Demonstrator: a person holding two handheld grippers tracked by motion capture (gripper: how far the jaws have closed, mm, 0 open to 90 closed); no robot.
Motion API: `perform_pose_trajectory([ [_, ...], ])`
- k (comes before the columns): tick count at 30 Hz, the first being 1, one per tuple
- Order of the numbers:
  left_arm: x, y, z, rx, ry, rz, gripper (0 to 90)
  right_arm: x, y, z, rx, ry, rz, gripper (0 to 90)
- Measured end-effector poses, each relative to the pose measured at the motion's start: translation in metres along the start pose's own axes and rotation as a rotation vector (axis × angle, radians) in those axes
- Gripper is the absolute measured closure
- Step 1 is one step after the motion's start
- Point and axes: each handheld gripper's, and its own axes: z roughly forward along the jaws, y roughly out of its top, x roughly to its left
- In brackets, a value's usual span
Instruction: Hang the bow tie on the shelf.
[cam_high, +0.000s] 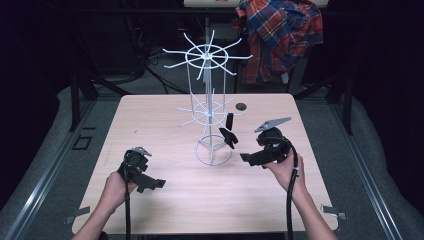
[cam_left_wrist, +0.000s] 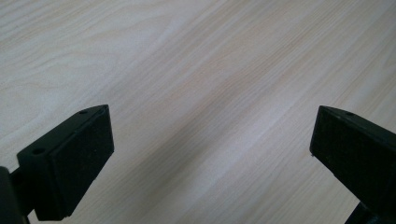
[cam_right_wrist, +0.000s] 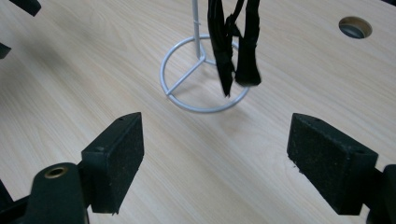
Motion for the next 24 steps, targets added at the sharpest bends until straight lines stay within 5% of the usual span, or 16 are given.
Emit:
perform_pose_trajectory([
  [13,0.0,0.0,0.0,0.003,0.0,-0.003,0.0,-0.017,-0.033,-0.012,0.046,-0.045,0.069,11.8],
  [24,-0.001,0.0,0.001,0.004,-0.003,0.003,0.0,-0.027,-0.074,0.002,0.179,-0.098,0.086,9.3],
])
